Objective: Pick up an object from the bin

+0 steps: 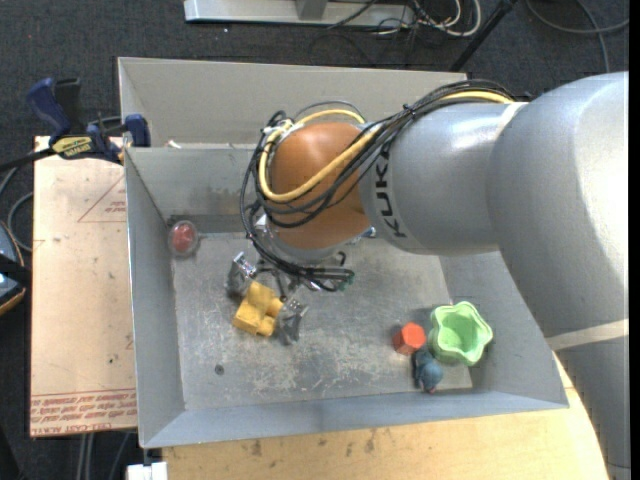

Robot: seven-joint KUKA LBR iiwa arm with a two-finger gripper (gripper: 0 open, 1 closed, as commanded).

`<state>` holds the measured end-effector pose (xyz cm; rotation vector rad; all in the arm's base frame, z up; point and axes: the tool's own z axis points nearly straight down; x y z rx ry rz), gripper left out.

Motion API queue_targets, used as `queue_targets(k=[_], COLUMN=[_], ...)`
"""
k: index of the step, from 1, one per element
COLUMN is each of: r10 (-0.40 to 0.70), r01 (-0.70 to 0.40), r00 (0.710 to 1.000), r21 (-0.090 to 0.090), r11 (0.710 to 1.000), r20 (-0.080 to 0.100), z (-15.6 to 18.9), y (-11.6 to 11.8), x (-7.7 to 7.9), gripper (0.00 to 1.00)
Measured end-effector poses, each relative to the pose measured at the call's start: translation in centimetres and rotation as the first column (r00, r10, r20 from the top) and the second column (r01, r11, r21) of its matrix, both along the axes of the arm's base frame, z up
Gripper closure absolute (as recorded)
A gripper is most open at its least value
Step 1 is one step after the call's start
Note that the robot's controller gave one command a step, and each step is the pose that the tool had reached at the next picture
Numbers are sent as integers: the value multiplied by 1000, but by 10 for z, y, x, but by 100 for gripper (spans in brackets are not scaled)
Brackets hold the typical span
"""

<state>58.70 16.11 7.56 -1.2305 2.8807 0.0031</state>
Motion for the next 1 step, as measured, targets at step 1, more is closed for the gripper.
queue_targets(k=[1], r10=[0], r01=[0], r00=[1000], r21=[-1], r11=[1000], r20=[0], z=[2], y=[-1], x=[1], gripper=[100])
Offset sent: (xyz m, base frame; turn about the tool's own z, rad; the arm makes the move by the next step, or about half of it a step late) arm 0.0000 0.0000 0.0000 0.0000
